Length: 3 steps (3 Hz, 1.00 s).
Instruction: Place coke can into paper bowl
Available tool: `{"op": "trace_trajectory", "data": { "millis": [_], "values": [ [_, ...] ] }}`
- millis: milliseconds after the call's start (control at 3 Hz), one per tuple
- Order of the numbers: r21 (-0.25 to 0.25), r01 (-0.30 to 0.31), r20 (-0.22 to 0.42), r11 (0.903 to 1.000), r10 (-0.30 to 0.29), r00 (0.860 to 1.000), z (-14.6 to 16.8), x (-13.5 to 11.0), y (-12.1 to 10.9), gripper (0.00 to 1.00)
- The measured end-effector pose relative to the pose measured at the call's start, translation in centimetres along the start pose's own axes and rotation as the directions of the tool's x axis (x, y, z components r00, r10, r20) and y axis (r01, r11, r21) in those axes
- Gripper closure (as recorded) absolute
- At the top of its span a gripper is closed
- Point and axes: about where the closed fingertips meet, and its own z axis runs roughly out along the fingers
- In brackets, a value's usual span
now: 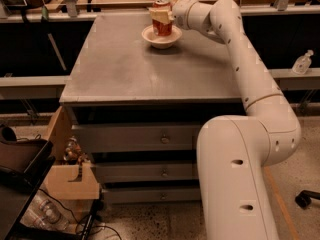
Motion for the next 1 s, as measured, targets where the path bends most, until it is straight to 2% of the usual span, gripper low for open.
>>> {"op": "trace_trajectory", "data": {
  "millis": [333,1000],
  "values": [
    [-0.002,0.002,-0.012,1.0000,-0.002,1.000,-0.15,2.02,0.32,1.00],
    [-0.014,-0.003,-0.014,0.9999,0.002,1.000,0.51,2.33,0.97,0.59]
  ]
}}
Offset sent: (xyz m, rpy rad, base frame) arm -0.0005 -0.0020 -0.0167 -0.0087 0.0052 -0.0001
